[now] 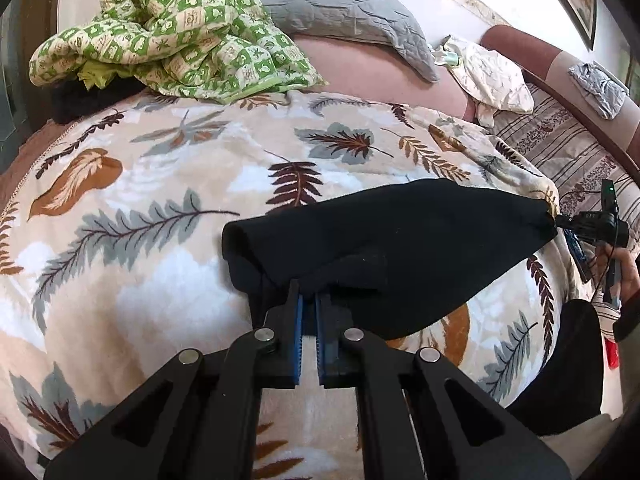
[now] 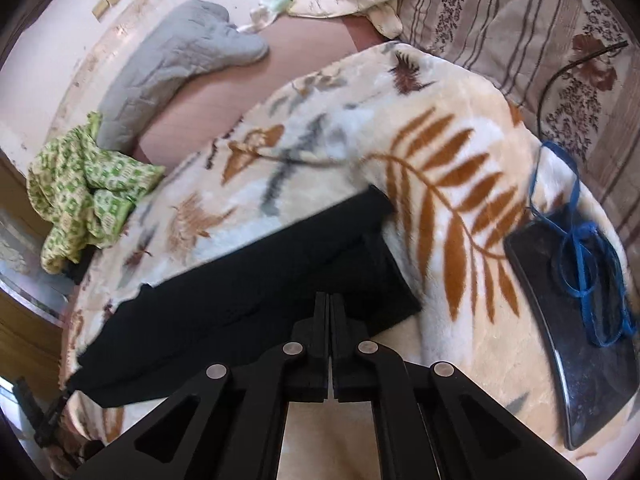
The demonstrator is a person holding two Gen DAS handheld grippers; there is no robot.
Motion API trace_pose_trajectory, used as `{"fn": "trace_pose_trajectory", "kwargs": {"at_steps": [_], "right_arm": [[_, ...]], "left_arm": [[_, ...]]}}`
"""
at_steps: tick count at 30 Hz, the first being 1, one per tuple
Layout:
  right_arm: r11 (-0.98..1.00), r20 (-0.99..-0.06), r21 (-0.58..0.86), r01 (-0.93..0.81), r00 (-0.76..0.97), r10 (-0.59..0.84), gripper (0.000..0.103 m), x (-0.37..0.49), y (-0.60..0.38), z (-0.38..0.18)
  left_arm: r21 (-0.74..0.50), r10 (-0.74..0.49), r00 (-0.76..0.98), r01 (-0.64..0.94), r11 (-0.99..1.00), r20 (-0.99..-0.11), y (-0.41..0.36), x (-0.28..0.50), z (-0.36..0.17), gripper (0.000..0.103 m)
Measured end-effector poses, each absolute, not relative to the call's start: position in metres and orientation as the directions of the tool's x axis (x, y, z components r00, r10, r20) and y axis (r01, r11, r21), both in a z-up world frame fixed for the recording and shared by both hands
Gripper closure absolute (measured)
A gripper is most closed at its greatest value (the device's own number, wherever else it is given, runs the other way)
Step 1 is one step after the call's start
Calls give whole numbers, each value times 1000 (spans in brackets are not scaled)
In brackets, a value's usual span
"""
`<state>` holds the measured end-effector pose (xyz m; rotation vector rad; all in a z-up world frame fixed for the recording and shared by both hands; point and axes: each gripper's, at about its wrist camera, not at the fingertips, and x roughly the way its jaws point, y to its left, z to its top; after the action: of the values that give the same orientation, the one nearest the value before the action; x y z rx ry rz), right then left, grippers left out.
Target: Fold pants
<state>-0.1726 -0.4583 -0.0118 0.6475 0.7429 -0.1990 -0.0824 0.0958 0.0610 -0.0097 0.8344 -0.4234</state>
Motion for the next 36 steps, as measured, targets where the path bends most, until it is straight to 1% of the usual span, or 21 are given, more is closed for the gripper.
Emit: {"fn": "trace_pose_trajectory", "kwargs": {"at_steps": [1, 2, 3, 7, 8, 10, 11, 12, 14, 17, 18, 19, 20, 22, 24, 27, 29, 31, 34, 36], "right_arm": [[764, -671, 510, 395, 738, 66, 86, -173, -461, -14], [746, -655, 539, 391, 752, 79, 62, -174, -463, -17], [727, -633, 569, 384, 769, 89, 44, -174, -464, -18], [744, -646, 539, 395, 760, 65, 43, -154, -465, -19], [746, -654, 534, 399, 754, 65, 44, -148, -466, -22], [747, -687, 511, 426, 724, 58, 55, -130, -469, -29], [751, -687, 510, 420, 724, 62, 81, -123, -471, -29], [755, -681, 511, 410, 729, 65, 99, -118, -472, -26], [756, -651, 528, 387, 756, 68, 99, -111, -473, -14], [741, -474, 630, 231, 871, 131, 99, -125, -471, 30], [740, -430, 645, 192, 892, 144, 99, -134, -471, 38], [749, -425, 636, 186, 894, 139, 99, -142, -469, 41], [769, -466, 604, 210, 876, 127, 99, -146, -467, 37], [797, -592, 536, 278, 797, 119, 99, -151, -463, 13], [793, -648, 521, 315, 751, 128, 99, -161, -464, -9], [779, -669, 530, 335, 730, 141, 100, -172, -463, -27], [791, -688, 505, 345, 714, 128, 100, -171, -460, -30], [794, -683, 504, 341, 720, 125, 100, -171, -459, -28], [805, -647, 506, 309, 753, 118, 100, -179, -457, -16], [800, -653, 505, 323, 750, 110, 100, -179, -460, -19]], "left_arm": [[-178, -372, 595, 359, 916, -712, 96, -83, 62, 100], [-182, -374, 596, 358, 916, -711, 97, -83, 62, 100], [-184, -375, 594, 358, 916, -712, 97, -83, 62, 100], [-181, -368, 582, 355, 917, -725, 97, -82, 58, 100], [-183, -369, 581, 353, 917, -725, 97, -81, 58, 100], [-183, -369, 582, 353, 917, -725, 98, -81, 58, 100], [-184, -369, 582, 352, 918, -725, 98, -81, 58, 100], [-183, -368, 580, 353, 918, -726, 98, -80, 57, 100], [-177, -365, 577, 355, 918, -731, 98, -80, 57, 100], [-170, -360, 577, 357, 918, -733, 98, -78, 59, 100], [-170, -361, 580, 358, 918, -730, 98, -78, 60, 100], [-169, -361, 583, 358, 918, -728, 98, -78, 60, 100], [-170, -361, 585, 357, 919, -726, 99, -78, 60, 100], [-180, -367, 578, 356, 917, -729, 101, -78, 58, 100], [-183, -369, 572, 357, 916, -732, 102, -78, 57, 100], [-174, -366, 575, 361, 916, -732, 101, -81, 58, 100], [-175, -367, 580, 360, 916, -727, 101, -83, 61, 100], [-174, -370, 588, 362, 916, -719, 101, -86, 65, 100], [-166, -369, 616, 362, 917, -696, 107, -93, 73, 100], [-177, -366, 624, 345, 922, -690, 114, -90, 74, 100]]}}
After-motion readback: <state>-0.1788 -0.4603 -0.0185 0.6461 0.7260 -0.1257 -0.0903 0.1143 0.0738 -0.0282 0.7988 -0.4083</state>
